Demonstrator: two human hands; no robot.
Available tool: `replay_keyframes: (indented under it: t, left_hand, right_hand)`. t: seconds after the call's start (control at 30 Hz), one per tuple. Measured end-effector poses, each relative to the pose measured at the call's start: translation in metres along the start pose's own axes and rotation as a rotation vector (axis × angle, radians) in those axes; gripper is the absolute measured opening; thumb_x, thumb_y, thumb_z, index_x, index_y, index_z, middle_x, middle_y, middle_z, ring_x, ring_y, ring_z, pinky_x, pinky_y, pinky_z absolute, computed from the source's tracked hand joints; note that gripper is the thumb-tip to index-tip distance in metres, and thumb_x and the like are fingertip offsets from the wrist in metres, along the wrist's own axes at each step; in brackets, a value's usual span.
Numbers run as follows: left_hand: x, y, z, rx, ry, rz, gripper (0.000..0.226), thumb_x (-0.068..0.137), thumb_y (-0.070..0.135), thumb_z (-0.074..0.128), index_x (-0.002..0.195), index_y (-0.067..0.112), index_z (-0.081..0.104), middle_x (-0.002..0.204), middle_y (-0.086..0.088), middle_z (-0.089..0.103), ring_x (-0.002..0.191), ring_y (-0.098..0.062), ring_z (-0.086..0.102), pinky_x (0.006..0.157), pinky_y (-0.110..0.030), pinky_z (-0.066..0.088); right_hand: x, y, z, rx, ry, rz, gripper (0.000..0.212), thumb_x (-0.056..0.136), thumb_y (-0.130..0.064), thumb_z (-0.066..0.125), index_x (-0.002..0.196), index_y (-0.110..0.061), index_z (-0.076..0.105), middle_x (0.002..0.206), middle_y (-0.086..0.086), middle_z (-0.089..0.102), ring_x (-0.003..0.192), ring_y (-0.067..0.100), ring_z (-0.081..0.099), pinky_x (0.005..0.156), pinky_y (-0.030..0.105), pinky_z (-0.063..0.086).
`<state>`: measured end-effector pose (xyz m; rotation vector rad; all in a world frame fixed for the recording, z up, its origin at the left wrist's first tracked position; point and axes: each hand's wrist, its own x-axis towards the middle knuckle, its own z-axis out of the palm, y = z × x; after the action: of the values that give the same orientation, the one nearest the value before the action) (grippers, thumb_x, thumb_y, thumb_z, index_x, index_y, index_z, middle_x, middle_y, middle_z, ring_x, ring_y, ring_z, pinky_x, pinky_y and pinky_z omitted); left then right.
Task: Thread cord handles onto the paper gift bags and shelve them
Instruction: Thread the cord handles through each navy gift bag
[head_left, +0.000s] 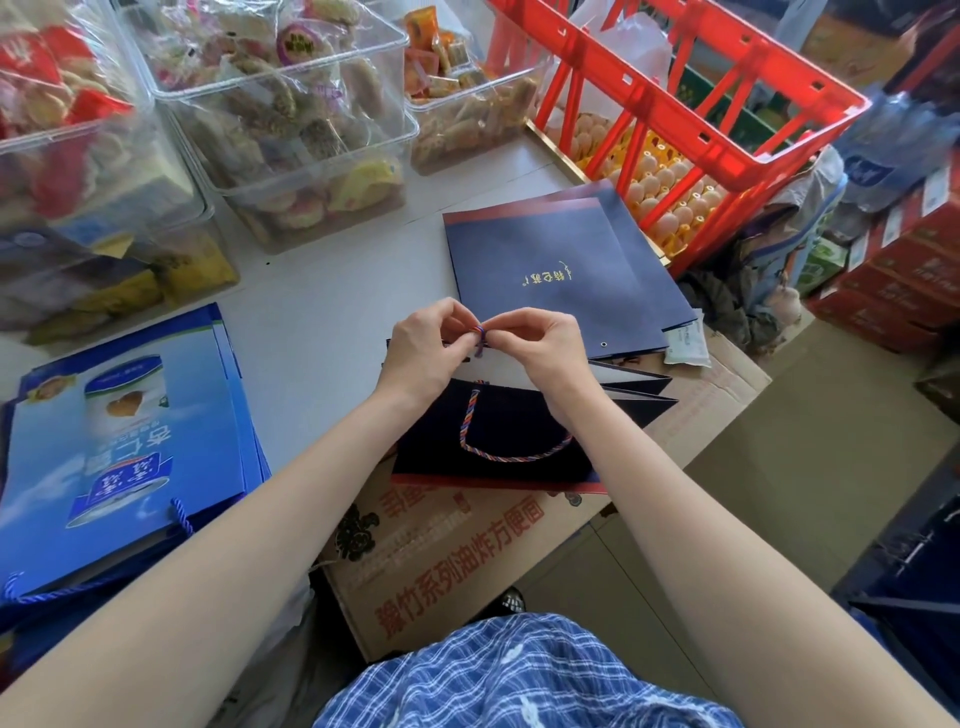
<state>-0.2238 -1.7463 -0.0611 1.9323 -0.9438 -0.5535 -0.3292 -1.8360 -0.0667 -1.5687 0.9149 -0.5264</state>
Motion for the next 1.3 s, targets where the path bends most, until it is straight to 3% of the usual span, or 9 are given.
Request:
replay_keyframes:
  t: [0.13,0.23,0.33,0.5,0.63,0.77,0.93,1.07,1.3]
  left_hand:
    - [0.002,0.0,0.002,-0.002,-0.001,-0.005,0.008,0.083,0.011,0.066,0.083,0.018,0.063,0.065,0.015,0.061,0.062,0.006,0.059,0.073,-0.02,0.05]
    - [0.002,-0.002,0.004,0.007,0.014,-0.005,0.006,0.083,0.011,0.067,0.084,0.014,0.062,0.067,0.011,0.061,0.065,-0.002,0.06,0.072,-0.023,0.05]
    - [0.004,-0.005,0.003,0.011,-0.006,-0.013,0.006,0.083,0.011,0.067,0.086,0.013,0.062,0.072,0.008,0.062,0.07,-0.01,0.062,0.07,-0.02,0.051]
    - [0.009,-0.003,-0.005,-0.009,-0.123,-0.015,0.008,0.084,0.008,0.064,0.083,0.015,0.061,0.076,0.003,0.065,0.069,-0.002,0.062,0.067,-0.01,0.049]
    - [0.014,-0.001,-0.01,-0.024,-0.152,-0.016,0.014,0.084,0.008,0.064,0.079,0.019,0.059,0.08,0.001,0.066,0.078,-0.014,0.065,0.076,-0.022,0.051]
    - [0.015,-0.001,-0.014,-0.081,-0.169,-0.06,0.022,0.083,0.009,0.065,0.073,0.026,0.057,0.08,0.004,0.065,0.083,-0.014,0.062,0.083,-0.032,0.048]
    - [0.013,0.002,-0.017,-0.153,-0.269,-0.105,0.024,0.085,0.004,0.062,0.084,0.023,0.047,0.08,0.006,0.062,0.066,-0.002,0.055,0.061,-0.007,0.041]
    - [0.016,0.003,-0.02,-0.065,-0.303,-0.129,0.025,0.086,0.009,0.062,0.082,0.027,0.045,0.08,0.003,0.061,0.069,-0.013,0.049,0.062,-0.023,0.039]
    - [0.011,0.008,-0.027,-0.15,-0.33,-0.12,0.023,0.087,0.008,0.062,0.084,0.026,0.047,0.079,0.002,0.062,0.07,-0.013,0.05,0.065,-0.024,0.039]
  right_hand:
    - [0.002,-0.001,-0.002,0.034,0.005,-0.004,0.016,0.076,0.005,0.068,0.077,-0.011,0.069,0.076,0.005,0.07,0.075,0.015,0.067,0.083,0.032,0.054]
    - [0.002,0.0,-0.001,0.096,-0.002,-0.013,0.024,0.078,0.013,0.062,0.076,-0.011,0.061,0.076,0.008,0.068,0.075,0.017,0.066,0.075,0.028,0.056]
    - [0.003,0.001,-0.002,0.089,-0.019,-0.017,0.025,0.08,0.014,0.058,0.076,-0.01,0.058,0.077,0.009,0.067,0.074,0.017,0.066,0.071,0.025,0.055]
    - [0.004,0.001,-0.002,0.051,-0.021,-0.024,0.025,0.083,0.012,0.056,0.077,-0.012,0.055,0.076,0.009,0.067,0.073,0.019,0.066,0.069,0.023,0.054]
    - [0.009,-0.003,-0.006,-0.001,-0.03,-0.043,0.024,0.084,0.008,0.059,0.076,-0.013,0.053,0.077,0.01,0.068,0.072,0.022,0.066,0.075,0.029,0.056]
    - [0.01,-0.006,-0.008,-0.011,-0.082,-0.053,0.027,0.085,0.01,0.058,0.076,-0.014,0.049,0.077,0.009,0.066,0.071,0.021,0.064,0.073,0.027,0.055]
    - [0.007,-0.006,-0.009,0.02,-0.122,-0.026,0.023,0.085,0.009,0.059,0.078,-0.011,0.05,0.078,0.01,0.066,0.066,0.012,0.065,0.066,0.02,0.052]
    - [0.007,-0.006,-0.007,-0.015,-0.126,-0.049,0.024,0.083,0.009,0.061,0.075,-0.012,0.053,0.082,0.015,0.067,0.073,0.021,0.066,0.072,0.026,0.054]
    - [0.009,-0.006,-0.006,-0.033,-0.099,-0.074,0.027,0.082,0.009,0.062,0.073,-0.015,0.055,0.079,0.011,0.067,0.074,0.023,0.066,0.079,0.037,0.056]
